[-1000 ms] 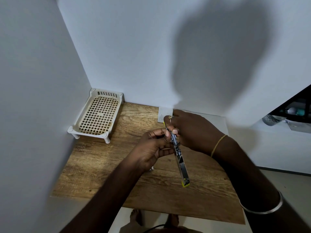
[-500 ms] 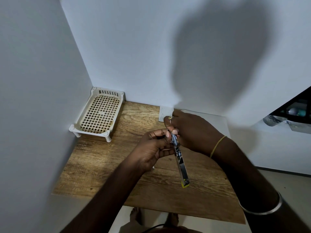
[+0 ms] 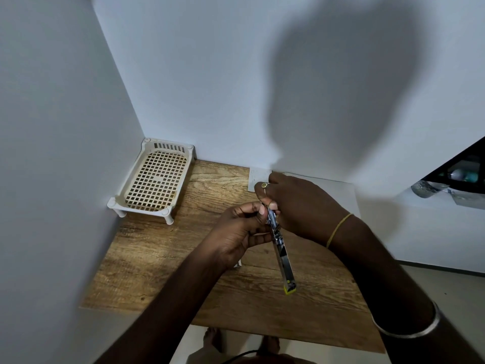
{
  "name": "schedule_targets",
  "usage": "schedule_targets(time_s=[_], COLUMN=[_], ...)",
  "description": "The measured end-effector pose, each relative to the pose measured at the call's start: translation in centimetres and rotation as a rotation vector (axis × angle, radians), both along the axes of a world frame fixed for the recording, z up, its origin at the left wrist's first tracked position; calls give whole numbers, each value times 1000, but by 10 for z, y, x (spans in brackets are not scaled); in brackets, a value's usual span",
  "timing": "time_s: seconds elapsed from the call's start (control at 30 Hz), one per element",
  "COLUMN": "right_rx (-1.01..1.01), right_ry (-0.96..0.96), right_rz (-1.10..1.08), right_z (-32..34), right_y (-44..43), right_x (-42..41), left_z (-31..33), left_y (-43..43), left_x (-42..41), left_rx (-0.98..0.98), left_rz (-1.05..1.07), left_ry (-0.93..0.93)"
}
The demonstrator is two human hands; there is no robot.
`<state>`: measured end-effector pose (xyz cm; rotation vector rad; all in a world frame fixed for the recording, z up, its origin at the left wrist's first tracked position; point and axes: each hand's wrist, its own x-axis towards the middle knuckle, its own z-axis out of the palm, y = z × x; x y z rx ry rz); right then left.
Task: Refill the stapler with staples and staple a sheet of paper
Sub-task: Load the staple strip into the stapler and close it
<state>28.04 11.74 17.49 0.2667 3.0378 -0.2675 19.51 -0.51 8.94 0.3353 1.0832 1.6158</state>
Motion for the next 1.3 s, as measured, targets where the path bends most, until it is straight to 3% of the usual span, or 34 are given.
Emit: schedule_targets(time_s=[0.87, 1.3], right_rx=[28, -311], right_ry=[-4, 87], right_rz=[-34, -168], right_z=[-14, -15], right_y=[9, 20], right_x=[-9, -6], left_z=[-5, -11], left_y=[6, 9], left_x=[-5, -7], left_rx=[-39, -53], left_rz=[13, 41], left_ry=[2, -73])
